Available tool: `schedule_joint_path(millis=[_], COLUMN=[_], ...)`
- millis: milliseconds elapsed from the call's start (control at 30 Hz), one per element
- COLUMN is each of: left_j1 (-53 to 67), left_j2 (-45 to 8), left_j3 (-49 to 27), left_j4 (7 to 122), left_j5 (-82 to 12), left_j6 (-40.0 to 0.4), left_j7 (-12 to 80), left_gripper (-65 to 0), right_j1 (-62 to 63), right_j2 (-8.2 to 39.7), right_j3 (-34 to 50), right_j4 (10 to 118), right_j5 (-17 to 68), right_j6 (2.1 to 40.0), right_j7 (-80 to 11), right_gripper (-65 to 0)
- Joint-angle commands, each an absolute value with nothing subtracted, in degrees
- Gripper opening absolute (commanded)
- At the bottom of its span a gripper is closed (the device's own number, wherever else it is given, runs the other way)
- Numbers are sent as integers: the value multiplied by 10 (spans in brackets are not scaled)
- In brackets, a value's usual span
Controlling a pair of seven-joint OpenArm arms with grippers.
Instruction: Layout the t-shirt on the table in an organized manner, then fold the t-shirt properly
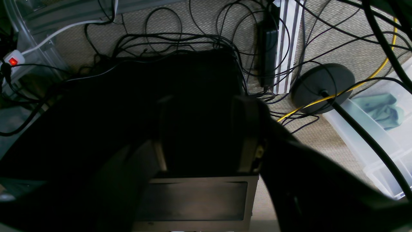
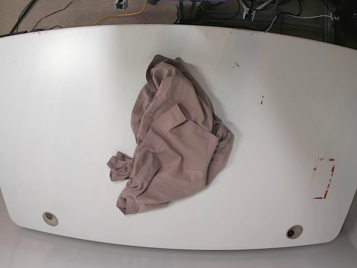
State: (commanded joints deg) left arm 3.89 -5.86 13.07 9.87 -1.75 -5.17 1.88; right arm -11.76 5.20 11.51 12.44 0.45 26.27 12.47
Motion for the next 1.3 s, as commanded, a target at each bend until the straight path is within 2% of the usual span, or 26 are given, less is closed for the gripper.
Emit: schedule_joint_path(millis=[533,600,867,967,1000,1300], left_j1=[38,36,38,39,63,74], left_j2=[-59,-57,-56,-56,-52,-53], left_j3=[131,133,134,135,131,130], left_j4=[98,101,100,99,102,102], left_j5=[-16,-17,-18,-18,-17,-16], left_j6=[-51,-48,-46,-44,-51,-51], left_j7=[17,23,22,20,12,-24], left_gripper=[-397,-400,-400,-400,-403,-403], right_j1=[-116,-117,-114,-113,-122,-122], right_j2=[47,41,38,37,50,49], right_j3=[114,110,107,108,110,111], right_j4=[118,114,110,107,128,129], right_j5=[5,-3,-5,-5,6,6], right_j6=[265,284,283,281,247,247], right_j7=[133,133,135,136,125,127], right_gripper=[-616,-616,-616,-616,-612,-614])
